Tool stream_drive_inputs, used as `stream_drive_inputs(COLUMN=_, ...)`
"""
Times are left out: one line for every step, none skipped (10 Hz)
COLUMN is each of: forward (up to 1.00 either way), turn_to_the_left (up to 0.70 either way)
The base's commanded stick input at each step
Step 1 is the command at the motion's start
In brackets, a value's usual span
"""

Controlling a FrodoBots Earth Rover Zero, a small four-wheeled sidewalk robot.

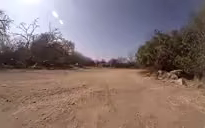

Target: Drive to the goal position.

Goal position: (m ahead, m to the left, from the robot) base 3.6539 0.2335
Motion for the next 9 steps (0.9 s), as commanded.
stream_drive_inputs(forward=0.50, turn_to_the_left=0.00)
stream_drive_inputs(forward=0.50, turn_to_the_left=0.00)
stream_drive_inputs(forward=0.50, turn_to_the_left=0.00)
stream_drive_inputs(forward=0.50, turn_to_the_left=0.00)
stream_drive_inputs(forward=0.50, turn_to_the_left=0.00)
stream_drive_inputs(forward=0.50, turn_to_the_left=0.00)
stream_drive_inputs(forward=0.50, turn_to_the_left=-0.27)
stream_drive_inputs(forward=0.50, turn_to_the_left=-0.50)
stream_drive_inputs(forward=0.50, turn_to_the_left=-0.36)
